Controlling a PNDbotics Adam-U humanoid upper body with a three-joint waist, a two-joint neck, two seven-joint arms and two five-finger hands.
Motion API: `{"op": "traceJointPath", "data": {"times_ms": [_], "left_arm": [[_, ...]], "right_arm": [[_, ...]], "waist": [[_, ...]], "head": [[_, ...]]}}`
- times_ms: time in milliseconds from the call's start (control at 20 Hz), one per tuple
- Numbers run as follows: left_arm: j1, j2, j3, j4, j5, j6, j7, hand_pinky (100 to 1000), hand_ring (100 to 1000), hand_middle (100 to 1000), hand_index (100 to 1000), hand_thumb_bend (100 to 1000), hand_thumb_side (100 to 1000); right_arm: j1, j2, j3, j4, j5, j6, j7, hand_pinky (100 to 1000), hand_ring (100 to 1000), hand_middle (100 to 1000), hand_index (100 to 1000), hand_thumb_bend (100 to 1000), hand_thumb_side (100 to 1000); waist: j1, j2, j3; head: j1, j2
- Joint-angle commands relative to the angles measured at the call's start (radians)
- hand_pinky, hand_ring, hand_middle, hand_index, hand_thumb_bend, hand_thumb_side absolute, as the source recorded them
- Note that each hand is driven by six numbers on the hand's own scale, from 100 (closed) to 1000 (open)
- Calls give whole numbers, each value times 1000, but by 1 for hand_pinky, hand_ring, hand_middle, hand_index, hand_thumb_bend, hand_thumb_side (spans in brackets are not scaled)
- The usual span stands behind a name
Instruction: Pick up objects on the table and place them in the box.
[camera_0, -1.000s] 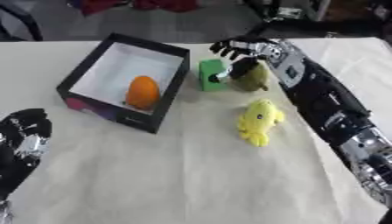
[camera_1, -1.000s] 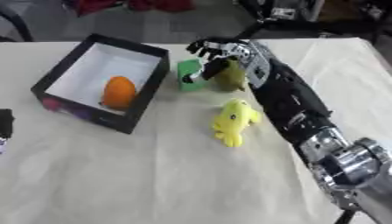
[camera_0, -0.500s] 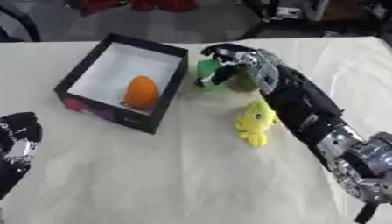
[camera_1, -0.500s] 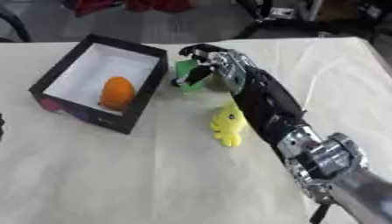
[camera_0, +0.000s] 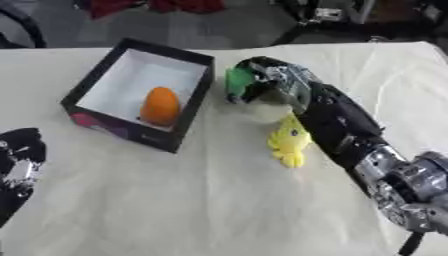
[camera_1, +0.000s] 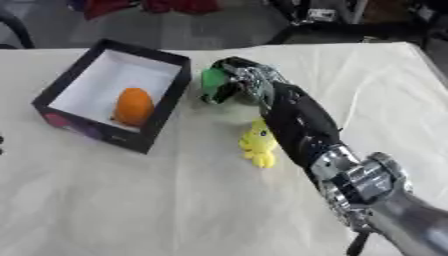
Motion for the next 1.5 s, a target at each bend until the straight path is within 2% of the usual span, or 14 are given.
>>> {"op": "traceJointPath", "data": {"times_ms": [50, 100, 250, 400, 600, 750, 900, 1150, 1500], "left_arm": [[-13, 6, 2, -16, 2, -1, 0, 786, 788, 744, 707, 332, 623], [-13, 6, 2, -15, 2, -1, 0, 786, 788, 744, 707, 333, 623], [-12, 7, 3, -16, 2, -1, 1, 786, 789, 744, 707, 332, 623], [-10, 8, 2, -15, 2, -1, 0, 786, 789, 744, 707, 332, 624], [-10, 8, 1, -15, 1, -1, -2, 785, 789, 744, 706, 333, 623], [-12, 6, -3, -16, 2, -3, -6, 786, 790, 745, 706, 333, 623], [-17, 2, -7, -16, 4, -4, -10, 786, 790, 744, 705, 334, 623], [-26, -5, -12, -17, 8, -7, -18, 786, 790, 743, 703, 333, 623], [-34, -10, -14, -18, 10, -9, -24, 785, 790, 741, 698, 335, 626]], "right_arm": [[-19, -20, -7, -27, 4, 8, -76, 606, 515, 540, 691, 188, 274], [-19, -20, -6, -39, -4, 5, -99, 587, 453, 468, 626, 162, 260], [-25, -25, 4, -97, -56, -13, -137, 578, 428, 443, 603, 145, 259], [-41, -28, 19, -180, -146, -20, -144, 566, 421, 433, 599, 137, 258], [-63, -16, 65, -284, -265, -26, -119, 578, 445, 452, 621, 141, 266], [-80, 22, 107, -327, -303, -40, -53, 597, 476, 478, 658, 141, 278], [-87, 66, 116, -310, -299, -41, 3, 608, 501, 506, 703, 144, 291], [-81, 131, 109, -240, -252, -60, 56, 645, 567, 616, 817, 180, 334], [-70, 175, 108, -213, -189, -74, 36, 667, 630, 691, 876, 349, 475]], "waist": [[14, -1, -1], [14, -1, -2], [13, -2, -4], [13, -3, -4], [13, -4, -2], [16, -4, 7], [19, -2, 19], [22, 4, 36], [23, 9, 45]], "head": [[-4, -1], [-3, -1], [0, -1], [0, -1], [-3, -1], [-13, -1], [-24, -1], [-39, -1], [-46, -1]]}}
